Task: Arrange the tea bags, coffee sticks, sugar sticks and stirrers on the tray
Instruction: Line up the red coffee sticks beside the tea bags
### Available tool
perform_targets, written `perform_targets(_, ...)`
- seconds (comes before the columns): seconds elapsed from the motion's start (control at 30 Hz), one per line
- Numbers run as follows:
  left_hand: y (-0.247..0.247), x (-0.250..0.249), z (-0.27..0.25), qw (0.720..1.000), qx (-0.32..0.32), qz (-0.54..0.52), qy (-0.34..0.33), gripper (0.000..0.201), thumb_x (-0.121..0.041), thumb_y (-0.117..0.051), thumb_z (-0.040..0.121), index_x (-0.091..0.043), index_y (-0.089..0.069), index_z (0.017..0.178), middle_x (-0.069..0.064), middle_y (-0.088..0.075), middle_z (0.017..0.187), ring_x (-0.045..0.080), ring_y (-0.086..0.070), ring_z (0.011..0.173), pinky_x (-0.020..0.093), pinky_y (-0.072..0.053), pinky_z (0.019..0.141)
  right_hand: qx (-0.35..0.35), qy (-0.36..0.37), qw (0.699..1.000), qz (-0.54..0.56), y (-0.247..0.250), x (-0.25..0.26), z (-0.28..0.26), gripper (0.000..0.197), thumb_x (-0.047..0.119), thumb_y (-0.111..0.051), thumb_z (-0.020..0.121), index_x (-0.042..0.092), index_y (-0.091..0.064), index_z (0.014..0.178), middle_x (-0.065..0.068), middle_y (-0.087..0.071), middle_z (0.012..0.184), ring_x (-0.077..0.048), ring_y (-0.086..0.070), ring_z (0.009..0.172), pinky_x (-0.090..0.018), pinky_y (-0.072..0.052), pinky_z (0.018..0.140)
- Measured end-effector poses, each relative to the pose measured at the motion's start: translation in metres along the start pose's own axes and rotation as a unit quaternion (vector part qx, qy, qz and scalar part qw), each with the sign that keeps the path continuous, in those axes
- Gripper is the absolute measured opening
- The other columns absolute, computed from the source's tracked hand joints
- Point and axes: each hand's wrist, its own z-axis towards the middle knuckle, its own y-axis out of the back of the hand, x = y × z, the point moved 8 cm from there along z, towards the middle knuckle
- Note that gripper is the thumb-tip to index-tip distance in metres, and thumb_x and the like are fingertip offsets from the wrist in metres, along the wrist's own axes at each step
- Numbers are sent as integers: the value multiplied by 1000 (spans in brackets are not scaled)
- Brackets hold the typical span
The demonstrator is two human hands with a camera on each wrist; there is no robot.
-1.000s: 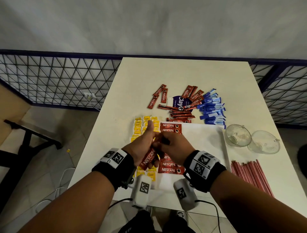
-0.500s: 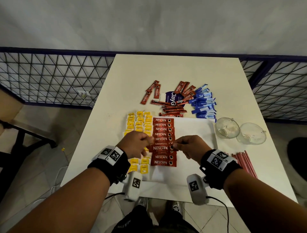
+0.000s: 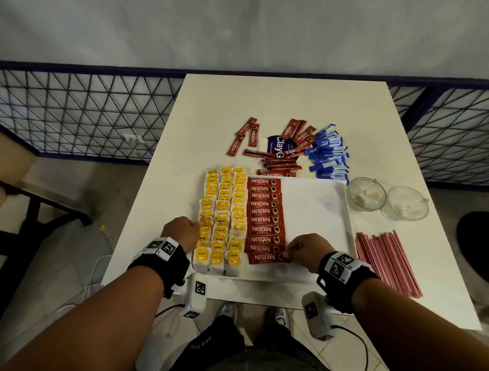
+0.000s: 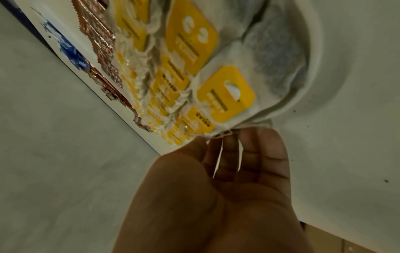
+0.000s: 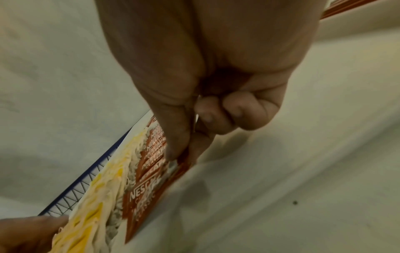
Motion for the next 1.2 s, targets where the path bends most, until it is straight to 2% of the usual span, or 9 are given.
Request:
perform_targets(0.13, -7, -2, 2, 998, 15, -63, -2, 55, -61, -48, 89, -14, -60, 63, 10, -69, 71, 31, -67, 71, 36, -56, 76, -14, -16, 999, -46, -1, 0, 2, 19, 38, -78, 75, 27, -64, 68, 9, -62, 74, -9, -56, 74, -22, -43, 63)
perform_targets(0.23, -6, -2, 3, 998, 17, -66, -9, 53, -61, -53, 87, -15, -58, 61, 10, -69, 67, 30, -67, 66, 37, -56, 74, -17, -33, 997, -71, -1, -1, 3, 27, 46, -79, 71, 22, -66, 73, 5, -64, 77, -13, -60, 80, -24, -46, 68)
perform_targets(0.43, -6, 0, 5, 999, 18, -45, -18, 57, -60, -52, 88, -14, -54, 54, 10, -68, 67, 30, -67, 69, 32, -54, 70, 12, -52, 991, -121, -9, -2, 4, 36, 54, -75, 72, 19, -73, 76, 7, -64, 71, -11, -59, 73, -21, -45, 64)
perform_targets(0.57, -8, 0, 6, 998, 20, -48, -18, 56, -59, -54, 87, -14, -53, 54, 8, -67, 65, 31, -66, 69, 31, -52, 67, 16, -50, 988, -143, -10, 0, 5, 34, 54, -71, 75, 22, -68, 66, 9, -58, 61, -6, -53, 61, -19, -37, 53)
perform_targets(0.7, -8, -1, 5, 998, 24, -47, -16, 54, -59, -53, 88, -14, -54, 56, 9, -67, 68, 32, -67, 73, 32, -53, 70, 15, -47, 987, -153, -11, 2, 5, 36, 56, -68, 78, 21, -67, 68, 10, -58, 61, -6, -53, 60, -18, -35, 52)
perform_targets(0.9, -7, -3, 2, 999, 27, -43, -13, 55, -57, -51, 90, -15, -51, 54, 4, -59, 58, 30, -63, 69, 27, -42, 63, 18, -47, 984, -168, -11, 1, 7, 42, 60, -65, 78, 19, -73, 73, 9, -59, 59, -6, -53, 58, -19, -35, 51)
perform_targets(1.07, -7, -3, 3, 999, 34, -40, -12, 52, -57, -53, 89, -14, -57, 60, 8, -68, 68, 31, -67, 72, 32, -53, 72, 16, -43, 985, -167, -11, 1, 7, 45, 62, -65, 77, 18, -75, 77, 10, -59, 60, -6, -54, 59, -19, -36, 51)
perform_targets(1.2, -3, -4, 3, 999, 33, -28, -6, 50, -57, -54, 89, -13, -63, 65, 10, -71, 76, 30, -67, 76, 30, -53, 72, 38, -40, 986, -155, -8, 3, 4, 55, 70, -59, 76, 17, -74, 74, 9, -62, 62, -8, -55, 58, -20, -40, 55)
